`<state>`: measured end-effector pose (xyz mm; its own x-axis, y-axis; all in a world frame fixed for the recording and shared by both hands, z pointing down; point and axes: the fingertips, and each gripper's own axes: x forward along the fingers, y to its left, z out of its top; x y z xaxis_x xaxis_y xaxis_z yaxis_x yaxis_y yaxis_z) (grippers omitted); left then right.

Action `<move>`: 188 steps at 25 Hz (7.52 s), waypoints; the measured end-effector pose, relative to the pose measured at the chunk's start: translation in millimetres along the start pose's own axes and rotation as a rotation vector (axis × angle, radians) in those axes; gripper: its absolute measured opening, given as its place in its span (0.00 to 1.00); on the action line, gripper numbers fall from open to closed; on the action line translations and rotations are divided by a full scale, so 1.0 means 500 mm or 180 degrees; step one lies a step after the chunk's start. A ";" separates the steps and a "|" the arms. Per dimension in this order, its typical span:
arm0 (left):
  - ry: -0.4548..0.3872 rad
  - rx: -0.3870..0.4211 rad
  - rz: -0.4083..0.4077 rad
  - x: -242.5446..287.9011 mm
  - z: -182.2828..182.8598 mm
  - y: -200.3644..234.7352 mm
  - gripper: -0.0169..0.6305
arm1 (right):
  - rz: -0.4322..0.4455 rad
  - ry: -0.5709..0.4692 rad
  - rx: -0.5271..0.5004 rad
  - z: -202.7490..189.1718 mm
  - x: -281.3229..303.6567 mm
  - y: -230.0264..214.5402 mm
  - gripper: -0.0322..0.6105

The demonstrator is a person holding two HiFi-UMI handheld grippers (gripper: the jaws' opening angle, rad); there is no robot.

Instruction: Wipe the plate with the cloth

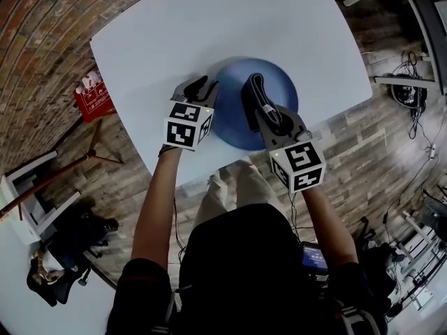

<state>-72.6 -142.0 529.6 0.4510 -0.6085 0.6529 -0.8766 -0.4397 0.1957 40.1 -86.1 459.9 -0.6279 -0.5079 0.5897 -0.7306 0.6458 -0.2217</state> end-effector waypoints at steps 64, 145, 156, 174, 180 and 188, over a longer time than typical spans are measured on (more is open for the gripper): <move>0.0164 0.0202 -0.0123 0.030 -0.011 -0.008 0.09 | -0.0054 0.0784 -0.2341 0.008 0.092 -0.022 0.13; 0.0147 0.0123 -0.0113 0.032 -0.007 -0.012 0.09 | 0.0057 0.1707 -0.2071 -0.143 0.043 -0.070 0.13; 0.0148 0.0086 -0.0115 0.033 -0.007 -0.013 0.09 | 0.0166 0.1865 -0.1973 -0.168 0.021 -0.047 0.13; 0.0144 0.0060 -0.0123 0.031 -0.010 -0.010 0.09 | 0.0534 0.1984 -0.1949 -0.202 0.009 0.039 0.13; 0.0140 0.0014 -0.0132 0.033 -0.010 -0.009 0.09 | 0.0689 0.2006 -0.2024 -0.204 0.022 0.078 0.13; 0.0136 0.0009 -0.0145 0.032 -0.010 -0.009 0.09 | 0.0809 0.1987 -0.2126 -0.196 0.052 0.124 0.13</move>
<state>-62.4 -146.4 542.7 0.4828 -0.5591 0.6740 -0.8548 -0.4682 0.2239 4.8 -3.2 537.7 -0.3491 -0.0355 0.9364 -0.1657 0.9859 -0.0244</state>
